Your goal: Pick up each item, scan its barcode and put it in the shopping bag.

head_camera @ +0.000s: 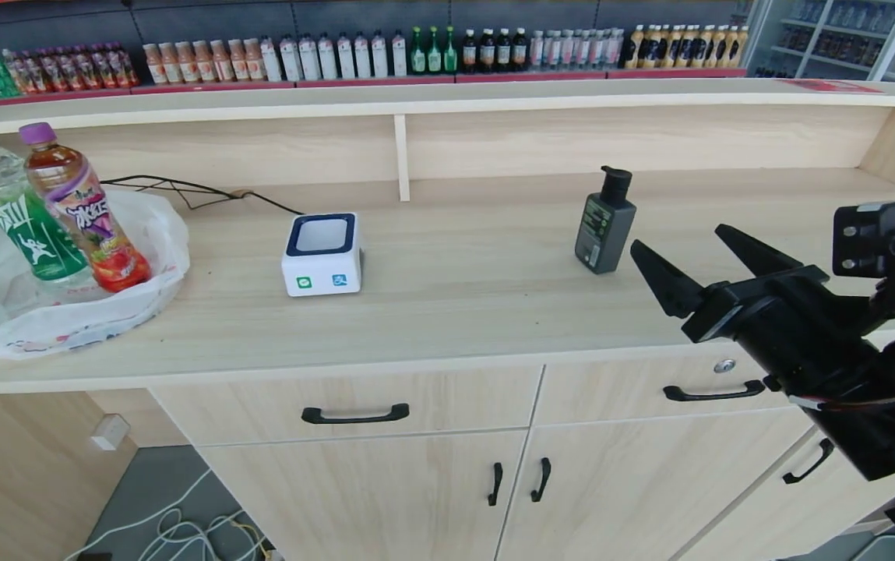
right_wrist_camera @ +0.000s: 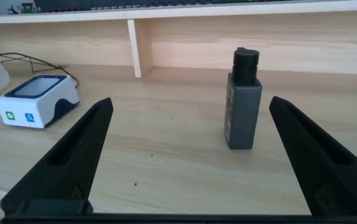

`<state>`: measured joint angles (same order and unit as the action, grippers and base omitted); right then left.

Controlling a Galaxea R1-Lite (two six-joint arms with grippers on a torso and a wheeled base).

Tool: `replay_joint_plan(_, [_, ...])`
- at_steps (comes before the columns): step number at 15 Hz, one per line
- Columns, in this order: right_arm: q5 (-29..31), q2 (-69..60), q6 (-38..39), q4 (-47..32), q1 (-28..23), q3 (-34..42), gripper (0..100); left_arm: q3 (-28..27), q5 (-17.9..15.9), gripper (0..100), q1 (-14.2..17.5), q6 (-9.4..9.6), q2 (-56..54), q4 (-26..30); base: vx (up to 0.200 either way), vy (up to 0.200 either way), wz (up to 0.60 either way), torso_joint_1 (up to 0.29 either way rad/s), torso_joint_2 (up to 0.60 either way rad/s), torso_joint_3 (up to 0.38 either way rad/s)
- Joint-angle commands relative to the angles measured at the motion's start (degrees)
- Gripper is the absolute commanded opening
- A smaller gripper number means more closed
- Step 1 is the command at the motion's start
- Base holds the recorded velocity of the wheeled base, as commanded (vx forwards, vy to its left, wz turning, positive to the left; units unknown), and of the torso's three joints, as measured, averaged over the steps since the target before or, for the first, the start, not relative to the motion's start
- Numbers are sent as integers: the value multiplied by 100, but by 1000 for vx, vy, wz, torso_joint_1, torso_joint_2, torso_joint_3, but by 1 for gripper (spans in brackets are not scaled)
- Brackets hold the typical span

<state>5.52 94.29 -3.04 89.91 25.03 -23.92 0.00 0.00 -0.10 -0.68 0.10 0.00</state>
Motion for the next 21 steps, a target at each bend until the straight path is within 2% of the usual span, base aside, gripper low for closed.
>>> replay_joint_plan(1, [1, 45, -4, 9, 2, 10, 100, 0, 0, 100, 1, -2, -1, 0, 0, -200, 0, 2, 2, 7])
replay_joint_plan(4, [1, 63, -4, 9, 2, 36, 100, 0, 0, 100, 1, 24, -1, 0, 0, -200, 0, 4, 2, 2])
replay_joint_plan(7, [-16, 151, -110, 9, 20, -201, 100, 0, 0, 100, 1, 24, -1, 0, 0, 0, 0, 0, 0, 0])
replay_joint_plan(9, [-236, 344, -74, 9, 134, -447, 100, 0, 0, 100, 1, 24, -1, 0, 0, 0, 0, 0, 0, 0])
replay_joint_plan(10, [-236, 432, -83, -52, 108, -676, 100, 0, 0, 100, 1, 24, -1, 0, 0, 0, 0, 0, 0, 0])
replay_joint_plan(15, [-262, 845, 260, -1617, 99, -1836, 100, 0, 0, 100, 1, 24, -1, 0, 0, 0, 0, 0, 0, 0])
replay_joint_plan(18, [-271, 1522, 312, -1784, 90, -2723, 100, 0, 0, 100, 1, 24, -1, 0, 0, 0, 0, 0, 0, 0])
replay_joint_plan(21, [-262, 1961, 312, -1784, 90, -3084, 100, 0, 0, 100, 1, 24, -1, 0, 0, 0, 0, 0, 0, 0])
